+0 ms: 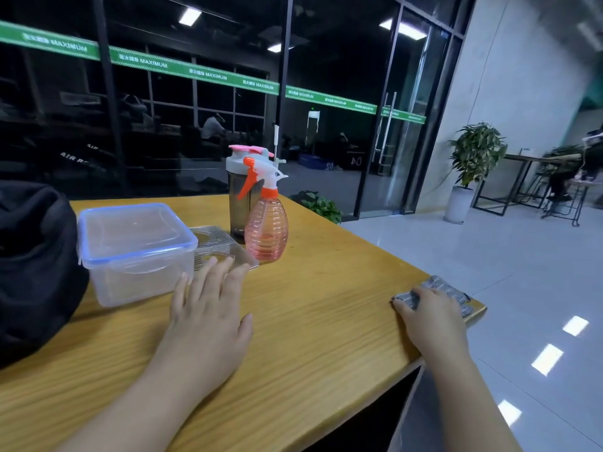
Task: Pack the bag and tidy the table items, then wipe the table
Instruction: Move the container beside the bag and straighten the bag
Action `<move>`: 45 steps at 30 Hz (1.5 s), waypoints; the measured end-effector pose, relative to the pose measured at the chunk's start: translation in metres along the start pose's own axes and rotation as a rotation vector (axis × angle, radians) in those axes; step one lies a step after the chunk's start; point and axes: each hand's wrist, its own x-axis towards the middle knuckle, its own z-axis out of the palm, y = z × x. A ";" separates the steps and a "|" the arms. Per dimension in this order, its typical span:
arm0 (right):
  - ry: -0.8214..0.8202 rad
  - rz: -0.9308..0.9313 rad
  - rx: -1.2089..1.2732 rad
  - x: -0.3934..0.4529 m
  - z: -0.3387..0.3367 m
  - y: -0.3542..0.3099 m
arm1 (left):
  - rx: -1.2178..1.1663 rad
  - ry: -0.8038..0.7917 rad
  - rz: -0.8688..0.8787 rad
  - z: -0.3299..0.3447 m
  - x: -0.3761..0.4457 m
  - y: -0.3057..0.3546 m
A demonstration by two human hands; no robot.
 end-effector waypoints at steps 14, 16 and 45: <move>0.149 -0.265 0.526 -0.014 -0.040 -0.054 | -0.130 0.108 0.117 -0.005 0.001 -0.002; 0.031 -0.339 0.701 -0.030 -0.045 -0.081 | -0.232 0.153 0.162 -0.012 0.003 -0.002; -1.113 -0.220 1.165 -0.052 0.001 -0.245 | -1.395 0.236 -0.671 -0.098 0.002 -0.068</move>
